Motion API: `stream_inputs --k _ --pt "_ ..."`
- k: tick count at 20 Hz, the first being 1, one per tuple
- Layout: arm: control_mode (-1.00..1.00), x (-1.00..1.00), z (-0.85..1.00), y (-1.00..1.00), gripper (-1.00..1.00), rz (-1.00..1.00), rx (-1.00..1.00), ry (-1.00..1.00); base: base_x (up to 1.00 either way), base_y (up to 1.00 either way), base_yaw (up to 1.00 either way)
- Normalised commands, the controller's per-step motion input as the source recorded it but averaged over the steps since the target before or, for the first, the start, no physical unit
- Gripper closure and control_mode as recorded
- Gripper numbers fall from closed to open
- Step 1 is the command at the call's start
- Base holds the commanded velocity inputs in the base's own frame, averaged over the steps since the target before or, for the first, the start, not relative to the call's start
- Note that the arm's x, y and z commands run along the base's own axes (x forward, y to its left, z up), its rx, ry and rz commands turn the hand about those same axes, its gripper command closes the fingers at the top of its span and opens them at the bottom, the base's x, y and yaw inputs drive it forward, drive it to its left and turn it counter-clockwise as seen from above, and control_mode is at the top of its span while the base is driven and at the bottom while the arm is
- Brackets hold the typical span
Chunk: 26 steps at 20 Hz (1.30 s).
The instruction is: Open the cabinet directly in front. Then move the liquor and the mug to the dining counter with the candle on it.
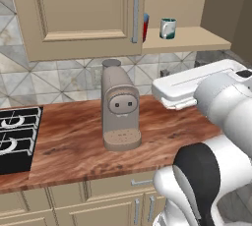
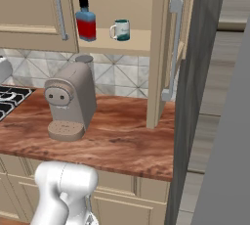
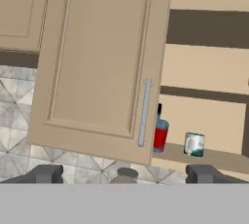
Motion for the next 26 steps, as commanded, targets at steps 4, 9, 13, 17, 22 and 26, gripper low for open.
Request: stream_inputs --k 4,9,13,17,22,26 --pt "-1.0 0.0 0.0 0.05 -1.0 0.06 0.03 0.0 0.0 0.0 0.0" --pt "-1.0 0.15 0.0 0.0 -1.0 -0.03 0.0 0.0 0.0 0.0 0.0" --pt "-1.0 0.26 0.0 0.0 -1.0 -0.21 0.0 0.0 0.0 0.0 0.0" --pt "-1.0 0.43 0.01 0.0 -1.0 -0.12 0.0 0.02 0.0 0.0 0.0" --pt "-1.0 0.72 0.04 -0.08 -1.0 0.0 0.03 0.17 0.0 0.0 0.0" --pt "-1.0 0.83 0.11 -0.18 -1.0 0.0 0.05 0.16 0.0 0.0 0.0"
